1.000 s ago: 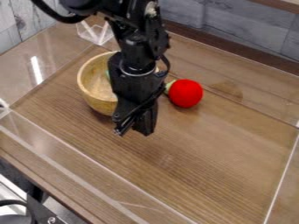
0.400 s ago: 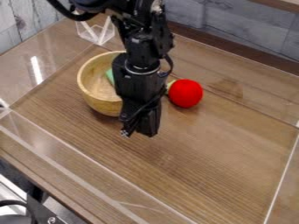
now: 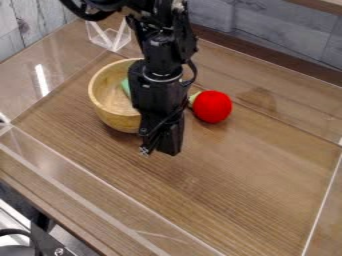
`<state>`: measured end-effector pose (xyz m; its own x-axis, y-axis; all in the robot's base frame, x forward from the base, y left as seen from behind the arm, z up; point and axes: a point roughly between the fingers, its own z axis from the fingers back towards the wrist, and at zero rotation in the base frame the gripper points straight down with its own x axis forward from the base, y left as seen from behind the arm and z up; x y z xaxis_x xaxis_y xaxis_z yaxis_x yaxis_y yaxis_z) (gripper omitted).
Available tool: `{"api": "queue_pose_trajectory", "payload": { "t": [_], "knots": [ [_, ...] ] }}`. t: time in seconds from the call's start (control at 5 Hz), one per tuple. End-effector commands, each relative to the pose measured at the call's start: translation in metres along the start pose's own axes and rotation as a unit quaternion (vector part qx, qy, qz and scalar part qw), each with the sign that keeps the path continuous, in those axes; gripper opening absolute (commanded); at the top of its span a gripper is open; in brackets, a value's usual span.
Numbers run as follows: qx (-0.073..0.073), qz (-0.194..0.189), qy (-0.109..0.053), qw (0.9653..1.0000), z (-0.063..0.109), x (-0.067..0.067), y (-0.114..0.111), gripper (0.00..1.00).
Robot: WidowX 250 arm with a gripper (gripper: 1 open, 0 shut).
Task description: Remove the green stick from the brown bowl and put it on the table
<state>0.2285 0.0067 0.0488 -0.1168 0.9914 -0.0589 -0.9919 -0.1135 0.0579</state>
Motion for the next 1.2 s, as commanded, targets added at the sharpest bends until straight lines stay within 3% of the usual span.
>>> {"api": "queue_pose_trajectory", "payload": {
  "t": [0.0, 1.0],
  "knots": [
    [-0.020, 0.006, -0.003, 0.9998, 0.003, -0.001, 0.003, 0.00],
    [-0.028, 0.009, -0.012, 0.9995, -0.017, -0.009, 0.030, 0.00]
  ]
}}
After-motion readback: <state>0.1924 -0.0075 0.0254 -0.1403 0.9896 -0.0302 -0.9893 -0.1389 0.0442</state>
